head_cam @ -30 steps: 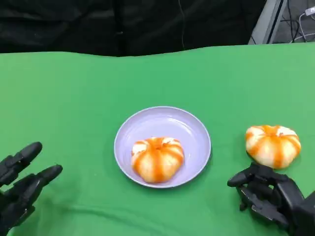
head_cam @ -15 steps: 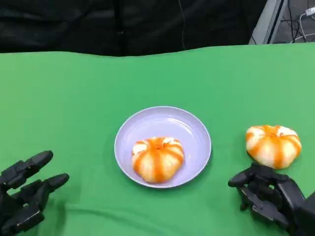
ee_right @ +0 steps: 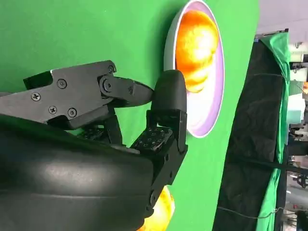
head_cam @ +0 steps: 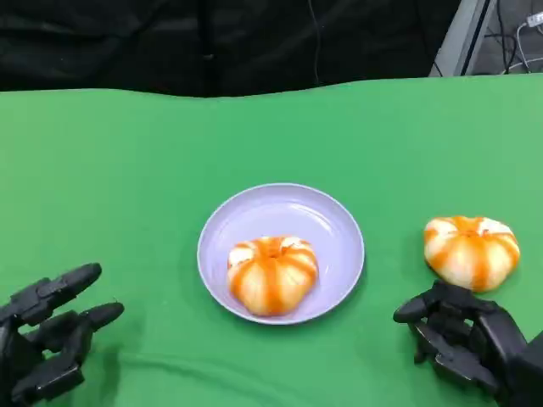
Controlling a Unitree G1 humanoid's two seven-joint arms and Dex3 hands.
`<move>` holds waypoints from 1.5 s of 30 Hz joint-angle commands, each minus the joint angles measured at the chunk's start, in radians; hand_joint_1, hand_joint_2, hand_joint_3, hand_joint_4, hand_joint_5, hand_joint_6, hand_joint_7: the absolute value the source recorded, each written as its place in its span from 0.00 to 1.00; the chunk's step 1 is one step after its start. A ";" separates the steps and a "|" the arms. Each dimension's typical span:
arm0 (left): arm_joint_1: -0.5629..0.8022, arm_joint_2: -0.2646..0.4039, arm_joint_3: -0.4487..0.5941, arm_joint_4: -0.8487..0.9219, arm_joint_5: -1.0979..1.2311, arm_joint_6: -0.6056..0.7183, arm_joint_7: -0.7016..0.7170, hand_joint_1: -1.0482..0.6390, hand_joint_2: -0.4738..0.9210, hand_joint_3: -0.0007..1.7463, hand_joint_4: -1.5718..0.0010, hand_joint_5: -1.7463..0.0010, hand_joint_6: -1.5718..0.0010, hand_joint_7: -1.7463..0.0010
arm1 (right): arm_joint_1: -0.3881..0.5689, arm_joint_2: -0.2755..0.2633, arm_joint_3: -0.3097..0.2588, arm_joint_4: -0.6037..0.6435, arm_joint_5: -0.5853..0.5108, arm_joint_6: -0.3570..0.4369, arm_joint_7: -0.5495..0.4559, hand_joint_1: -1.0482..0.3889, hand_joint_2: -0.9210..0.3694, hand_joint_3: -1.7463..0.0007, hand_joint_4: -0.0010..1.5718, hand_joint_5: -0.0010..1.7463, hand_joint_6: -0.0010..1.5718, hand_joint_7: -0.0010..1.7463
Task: Grasp the bread from the table and place it into the plate.
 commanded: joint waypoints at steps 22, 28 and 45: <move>-0.013 0.039 -0.051 0.056 0.186 -0.148 0.234 0.71 0.75 0.62 0.32 0.26 0.14 0.75 | 0.004 -0.017 -0.023 0.029 0.013 0.015 0.031 0.55 0.00 0.74 0.43 1.00 0.49 0.59; -0.005 0.042 -0.067 0.039 0.198 -0.141 0.247 0.69 0.75 0.67 0.38 0.09 0.40 0.22 | 0.003 -0.017 -0.023 0.030 0.010 0.012 0.027 0.55 0.00 0.74 0.42 1.00 0.49 0.59; 0.002 0.049 -0.086 0.035 0.213 -0.149 0.285 0.69 0.76 0.66 0.40 0.07 0.43 0.20 | 0.010 -0.016 -0.028 0.022 0.020 0.023 0.035 0.55 0.00 0.75 0.41 1.00 0.48 0.60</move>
